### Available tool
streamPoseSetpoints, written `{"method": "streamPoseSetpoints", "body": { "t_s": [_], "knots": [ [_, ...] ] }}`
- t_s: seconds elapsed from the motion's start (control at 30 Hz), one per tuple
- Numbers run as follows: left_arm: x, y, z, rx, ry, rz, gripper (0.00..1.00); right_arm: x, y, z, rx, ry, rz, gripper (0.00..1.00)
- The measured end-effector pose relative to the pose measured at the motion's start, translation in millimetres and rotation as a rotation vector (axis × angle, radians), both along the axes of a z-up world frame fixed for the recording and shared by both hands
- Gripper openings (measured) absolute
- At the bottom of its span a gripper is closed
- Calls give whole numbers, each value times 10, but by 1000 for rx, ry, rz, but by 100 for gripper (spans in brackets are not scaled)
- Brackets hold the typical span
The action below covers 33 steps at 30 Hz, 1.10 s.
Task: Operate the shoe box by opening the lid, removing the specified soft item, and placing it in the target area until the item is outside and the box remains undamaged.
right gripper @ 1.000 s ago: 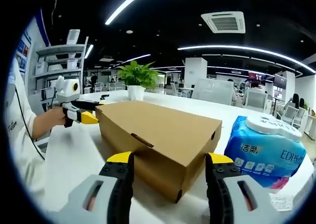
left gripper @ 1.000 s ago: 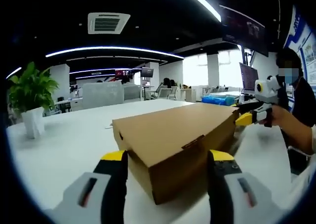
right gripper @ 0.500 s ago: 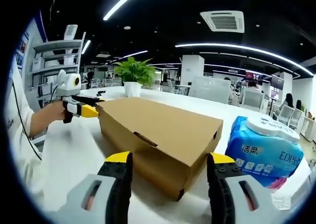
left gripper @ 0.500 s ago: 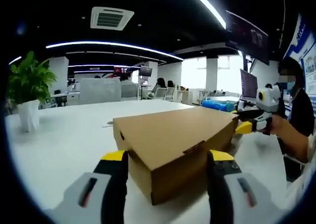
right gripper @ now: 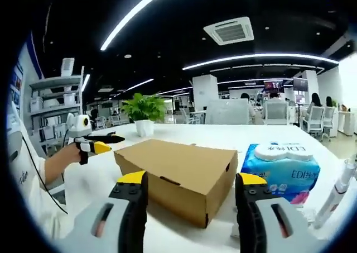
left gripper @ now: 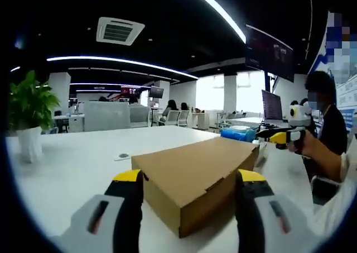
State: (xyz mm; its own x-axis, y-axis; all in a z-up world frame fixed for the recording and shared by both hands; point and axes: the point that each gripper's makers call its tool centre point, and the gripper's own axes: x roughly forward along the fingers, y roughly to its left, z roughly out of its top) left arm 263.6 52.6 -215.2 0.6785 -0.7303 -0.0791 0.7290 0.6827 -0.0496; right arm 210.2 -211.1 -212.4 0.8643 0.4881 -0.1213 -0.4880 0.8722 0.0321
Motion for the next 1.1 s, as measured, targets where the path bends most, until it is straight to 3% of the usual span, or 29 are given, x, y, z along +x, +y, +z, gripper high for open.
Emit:
{"method": "streamPoseSetpoints", "body": {
  "t_s": [0.13, 0.37, 0.53, 0.63, 0.83, 0.9, 0.97, 1.03, 1.1],
  "knots": [
    [16, 63, 69, -61, 52, 26, 68, -35, -32, 22, -34, 14, -12, 64],
    [-185, 127, 308, -40, -11, 4, 70, -122, -17, 140, -34, -14, 3, 64],
    [-275, 322, 364, 6, -38, 64, 72, -260, 124, 358, -50, -106, 92, 66],
    [-439, 387, 380, 16, -61, 61, 72, -357, 225, 429, -70, -150, 159, 66],
    [-676, 483, 327, 72, -80, 56, 74, -553, 406, 548, 141, -129, 256, 61],
    [-725, 530, 327, 79, -80, 55, 74, -581, 417, 516, 122, -134, 248, 60],
    [-766, 600, 343, 70, -83, 62, 74, -634, 463, 498, 55, -185, 240, 58],
    [-776, 645, 345, 61, -80, 68, 71, -673, 505, 456, 24, -182, 235, 58],
    [-772, 724, 322, 9, -45, 92, 68, -725, 570, 386, 0, -171, 237, 58]
  ]
}}
